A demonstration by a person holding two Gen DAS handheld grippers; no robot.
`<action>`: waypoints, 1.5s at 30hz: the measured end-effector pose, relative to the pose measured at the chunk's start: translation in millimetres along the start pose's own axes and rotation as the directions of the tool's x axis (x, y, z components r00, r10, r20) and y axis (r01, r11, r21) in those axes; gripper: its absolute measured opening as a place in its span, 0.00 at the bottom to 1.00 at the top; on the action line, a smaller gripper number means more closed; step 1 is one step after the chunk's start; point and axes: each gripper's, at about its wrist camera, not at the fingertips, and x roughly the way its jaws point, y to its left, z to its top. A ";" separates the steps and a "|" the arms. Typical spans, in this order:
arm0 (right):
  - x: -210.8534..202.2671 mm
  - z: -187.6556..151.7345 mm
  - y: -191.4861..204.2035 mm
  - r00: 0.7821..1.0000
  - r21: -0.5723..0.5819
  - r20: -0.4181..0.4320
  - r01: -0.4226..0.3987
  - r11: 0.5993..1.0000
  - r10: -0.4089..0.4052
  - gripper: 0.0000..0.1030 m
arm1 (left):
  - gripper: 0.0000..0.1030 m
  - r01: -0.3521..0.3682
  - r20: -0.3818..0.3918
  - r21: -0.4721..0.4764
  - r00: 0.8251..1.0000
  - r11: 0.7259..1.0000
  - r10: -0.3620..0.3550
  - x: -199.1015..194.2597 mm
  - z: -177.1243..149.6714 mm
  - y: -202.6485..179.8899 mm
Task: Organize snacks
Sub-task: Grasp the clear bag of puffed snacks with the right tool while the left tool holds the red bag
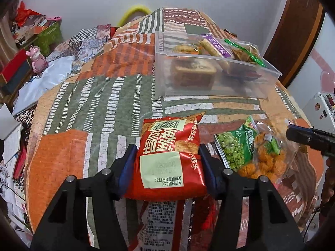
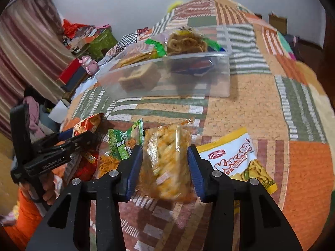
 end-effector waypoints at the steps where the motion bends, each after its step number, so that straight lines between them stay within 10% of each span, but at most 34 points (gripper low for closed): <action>1: -0.7 0.8 -4.3 1.000 0.020 0.002 -0.005 1.000 0.005 0.40 | 0.56 -0.001 -0.001 0.001 1.000 1.000 0.001 0.9 0.2 -1.0; 21: 28.5 8.1 2.0 0.997 -0.020 -0.073 -0.005 1.000 0.003 0.57 | 0.62 -0.035 -0.027 0.040 0.999 0.999 0.036 24.3 -0.6 -6.4; 26: 28.1 8.5 4.8 0.996 -0.029 -0.078 -0.053 0.998 0.050 0.38 | 0.62 -0.025 -0.035 0.014 0.999 1.000 0.026 31.4 -0.5 -1.7; 45: -34.8 49.5 2.7 0.983 -0.073 0.171 0.082 0.994 -0.069 0.36 | 0.54 0.012 0.143 0.000 0.990 1.000 -0.012 -28.2 54.3 -9.8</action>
